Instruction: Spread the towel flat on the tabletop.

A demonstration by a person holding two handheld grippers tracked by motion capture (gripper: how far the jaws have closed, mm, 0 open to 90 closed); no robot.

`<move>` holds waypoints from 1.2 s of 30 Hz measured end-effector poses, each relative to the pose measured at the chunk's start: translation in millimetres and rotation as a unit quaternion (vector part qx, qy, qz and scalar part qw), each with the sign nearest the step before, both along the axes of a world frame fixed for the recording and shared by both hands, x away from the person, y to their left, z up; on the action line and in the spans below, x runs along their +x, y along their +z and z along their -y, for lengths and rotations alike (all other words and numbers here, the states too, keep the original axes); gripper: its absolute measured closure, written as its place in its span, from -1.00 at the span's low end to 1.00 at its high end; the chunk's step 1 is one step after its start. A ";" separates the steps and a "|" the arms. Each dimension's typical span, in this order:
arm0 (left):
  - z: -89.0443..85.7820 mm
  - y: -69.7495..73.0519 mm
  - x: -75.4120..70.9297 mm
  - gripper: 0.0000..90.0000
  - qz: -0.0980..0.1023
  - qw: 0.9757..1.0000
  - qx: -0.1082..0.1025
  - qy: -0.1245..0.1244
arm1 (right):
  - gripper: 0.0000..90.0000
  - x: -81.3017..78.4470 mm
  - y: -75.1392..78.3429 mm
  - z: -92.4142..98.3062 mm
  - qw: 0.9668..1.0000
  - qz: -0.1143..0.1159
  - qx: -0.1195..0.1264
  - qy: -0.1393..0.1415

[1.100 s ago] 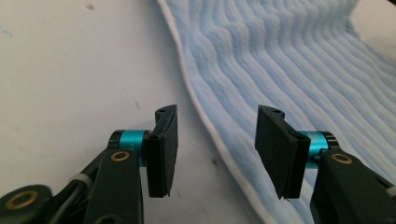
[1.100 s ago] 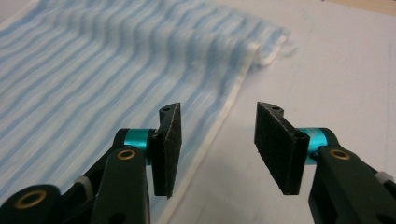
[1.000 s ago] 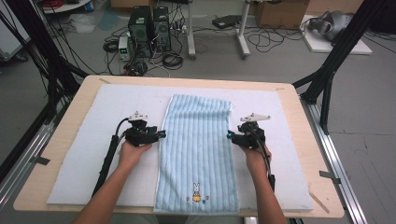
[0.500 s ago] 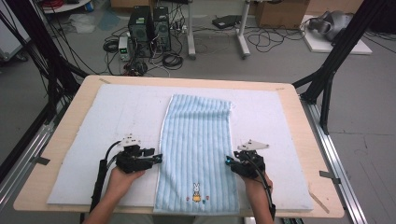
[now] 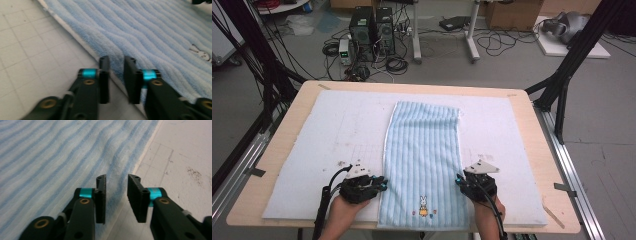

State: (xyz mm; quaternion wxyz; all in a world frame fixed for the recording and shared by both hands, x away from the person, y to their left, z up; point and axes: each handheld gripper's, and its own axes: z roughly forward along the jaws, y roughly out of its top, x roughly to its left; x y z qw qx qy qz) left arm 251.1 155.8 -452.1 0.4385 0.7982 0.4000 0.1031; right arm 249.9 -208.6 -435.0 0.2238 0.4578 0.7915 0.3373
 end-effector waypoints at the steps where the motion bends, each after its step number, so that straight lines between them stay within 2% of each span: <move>1: -0.5 0.0 -1.0 0.91 -0.004 1.000 -0.001 -0.003 | 0.45 -2.2 0.9 1.7 1.000 0.002 0.005 -0.001; 4: -0.8 0.0 -4.9 0.94 -0.005 1.000 -0.003 -0.001 | 0.40 -8.2 0.0 4.9 1.000 -0.019 0.022 0.000; 6: -2.8 -0.2 -7.6 0.94 -0.009 1.000 -0.009 -0.001 | 0.40 -12.0 -2.2 4.4 0.999 -0.032 0.019 0.002; 8: -5.3 -0.6 -10.8 0.94 -0.012 1.000 -0.012 -0.003 | 0.50 -16.4 -5.3 4.1 0.999 -0.046 0.019 0.008; 9: -6.2 -0.6 -12.6 0.94 -0.014 1.000 -0.015 -0.004 | 0.70 -20.3 -6.1 4.7 0.999 -0.036 0.019 0.012; 11: -7.5 -0.8 -16.8 0.95 -0.017 1.000 -0.019 -0.009 | 0.94 -27.6 -8.9 7.0 0.999 -0.028 0.029 0.018; 12: -8.0 -0.8 -18.1 0.95 -0.018 1.000 -0.018 -0.014 | 0.95 -31.8 -9.8 9.0 0.999 -0.028 0.037 0.020; 18: -6.3 -2.1 -29.3 0.95 -0.024 0.999 -0.030 -0.035 | 0.95 -52.0 -7.1 10.5 1.000 -0.013 0.007 0.026; 21: -6.2 -3.2 -33.3 0.93 -0.026 0.998 -0.037 -0.041 | 0.95 -60.2 -5.4 12.6 1.000 -0.011 0.002 0.024; 22: -6.5 -3.2 -33.9 0.88 -0.028 0.998 -0.041 -0.043 | 0.95 -62.9 -4.9 13.2 1.000 -0.011 0.003 0.023; 24: -6.6 -2.4 -33.7 0.57 -0.027 0.998 -0.051 -0.036 | 0.90 -65.8 -4.0 13.2 1.000 -0.011 0.001 0.023; 25: -7.3 -1.4 -32.7 0.41 -0.021 0.998 -0.054 -0.032 | 0.81 -66.4 -3.1 13.6 1.000 -0.010 0.005 0.021; 28: -11.1 2.6 -27.2 0.30 -0.006 0.997 -0.073 -0.017 | 0.55 -62.7 1.2 16.1 0.999 0.007 0.033 0.010; 31: -11.3 4.8 -19.0 0.35 0.011 0.997 -0.078 -0.006 | 0.55 -51.2 3.7 15.6 0.999 0.016 0.048 0.004; 34: -2.5 2.7 -8.0 0.48 0.006 0.998 -0.065 -0.011 | 0.64 -37.1 1.5 8.9 0.999 0.016 0.044 0.007; 36: 4.8 0.3 -3.5 0.55 0.003 0.998 -0.056 -0.013 | 0.68 -30.3 -0.1 1.8 0.998 0.012 0.050 0.021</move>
